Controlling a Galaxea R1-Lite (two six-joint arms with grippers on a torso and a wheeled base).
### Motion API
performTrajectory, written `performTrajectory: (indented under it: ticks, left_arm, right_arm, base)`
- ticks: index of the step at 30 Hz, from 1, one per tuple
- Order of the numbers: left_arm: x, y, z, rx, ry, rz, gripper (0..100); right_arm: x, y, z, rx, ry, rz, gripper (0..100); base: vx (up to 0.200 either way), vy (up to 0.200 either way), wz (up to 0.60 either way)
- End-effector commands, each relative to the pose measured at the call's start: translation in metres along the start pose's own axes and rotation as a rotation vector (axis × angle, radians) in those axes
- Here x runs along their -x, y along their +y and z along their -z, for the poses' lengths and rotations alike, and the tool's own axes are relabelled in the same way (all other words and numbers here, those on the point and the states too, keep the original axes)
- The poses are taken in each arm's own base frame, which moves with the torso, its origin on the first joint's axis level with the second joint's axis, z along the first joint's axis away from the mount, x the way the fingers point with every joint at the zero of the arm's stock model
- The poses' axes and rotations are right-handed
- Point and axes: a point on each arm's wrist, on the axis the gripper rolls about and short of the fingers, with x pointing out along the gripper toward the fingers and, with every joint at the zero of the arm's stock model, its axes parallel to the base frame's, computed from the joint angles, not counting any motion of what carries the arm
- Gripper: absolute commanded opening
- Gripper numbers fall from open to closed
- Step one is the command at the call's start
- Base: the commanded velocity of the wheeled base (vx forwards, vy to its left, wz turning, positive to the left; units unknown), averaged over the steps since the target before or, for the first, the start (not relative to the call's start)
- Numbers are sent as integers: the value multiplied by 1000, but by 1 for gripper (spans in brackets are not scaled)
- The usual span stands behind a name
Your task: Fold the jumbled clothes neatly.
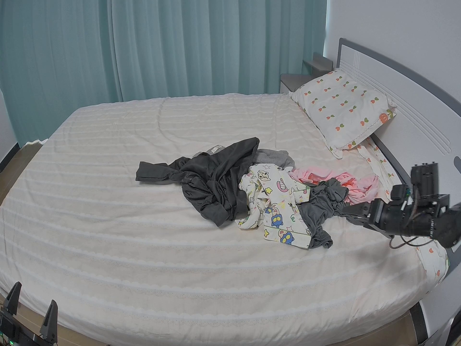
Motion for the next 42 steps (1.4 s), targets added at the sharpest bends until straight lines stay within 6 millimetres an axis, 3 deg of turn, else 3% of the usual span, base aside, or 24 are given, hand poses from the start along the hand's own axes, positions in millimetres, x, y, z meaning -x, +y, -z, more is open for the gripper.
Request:
performTrajectory:
  ticks: [1, 11, 19, 26, 34, 39, 42]
  left_arm:
    - [-1, 0, 5, 0, 7, -1, 100]
    - [-1, 0, 5, 0, 7, -1, 100]
    - [-1, 0, 5, 0, 7, -1, 100]
    - [-1, 0, 5, 0, 7, -1, 100]
    - [-1, 0, 5, 0, 7, -2, 100]
    - [-1, 0, 5, 0, 7, -1, 100]
    - [-1, 0, 5, 0, 7, -1, 100]
  right_arm:
    - [-143, -26, 11, -57, 54, 93, 100]
    - [-186, -20, 19, -30, 32, 114, 100]
    - [-186, -16, 25, -26, 44, 107, 100]
    - [-180, 9, 31, -4, 42, 63, 100]
    - [-168, 24, 17, 11, -42, 69, 100]
    - [-175, 20, 22, 16, -27, 80, 100]
    - [-193, 9, 32, 34, 0, 102, 100]
  base:
    - [0, 0, 0]
    - [0, 0, 0]
    - [0, 0, 0]
    - [0, 0, 0]
    - [0, 0, 0]
    - [0, 0, 0]
    - [0, 0, 0]
